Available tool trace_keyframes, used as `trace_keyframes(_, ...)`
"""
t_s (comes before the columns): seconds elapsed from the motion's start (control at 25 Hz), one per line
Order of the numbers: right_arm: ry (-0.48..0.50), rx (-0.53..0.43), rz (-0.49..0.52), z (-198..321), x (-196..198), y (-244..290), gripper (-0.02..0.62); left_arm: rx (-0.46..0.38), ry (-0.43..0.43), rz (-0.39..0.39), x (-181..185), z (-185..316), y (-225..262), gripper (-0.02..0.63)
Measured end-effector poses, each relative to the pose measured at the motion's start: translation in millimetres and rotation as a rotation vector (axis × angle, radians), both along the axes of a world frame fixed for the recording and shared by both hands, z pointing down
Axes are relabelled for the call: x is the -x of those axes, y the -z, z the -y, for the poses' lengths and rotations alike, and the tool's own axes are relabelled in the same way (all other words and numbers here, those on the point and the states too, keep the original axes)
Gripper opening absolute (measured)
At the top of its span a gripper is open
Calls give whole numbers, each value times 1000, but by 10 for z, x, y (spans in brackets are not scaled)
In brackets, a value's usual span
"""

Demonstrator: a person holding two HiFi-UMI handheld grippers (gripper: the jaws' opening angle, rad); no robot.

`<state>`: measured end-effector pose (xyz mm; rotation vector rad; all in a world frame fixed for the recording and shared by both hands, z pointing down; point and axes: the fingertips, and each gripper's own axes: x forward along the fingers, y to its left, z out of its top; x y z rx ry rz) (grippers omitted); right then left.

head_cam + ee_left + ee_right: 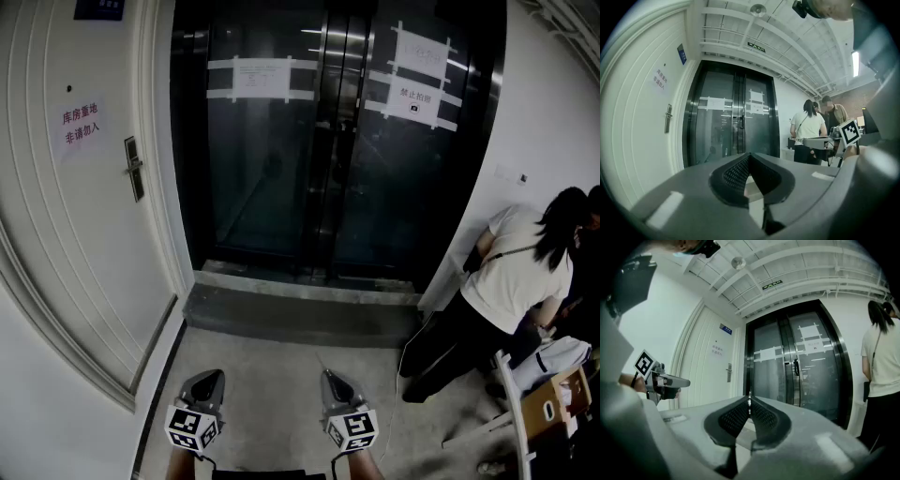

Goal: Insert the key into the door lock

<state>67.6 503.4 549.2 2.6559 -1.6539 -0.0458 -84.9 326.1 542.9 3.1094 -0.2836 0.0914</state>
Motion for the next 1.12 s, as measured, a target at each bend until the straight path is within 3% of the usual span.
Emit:
trace_keyframes(0.6, 72, 6, 6, -129, 64, -62, 11, 4, 38, 18, 56, -245, -57, 2)
trace_keyframes(1.12, 177, 8, -6, 479, 78, -30, 11, -5, 132, 14, 194, 205, -8, 2)
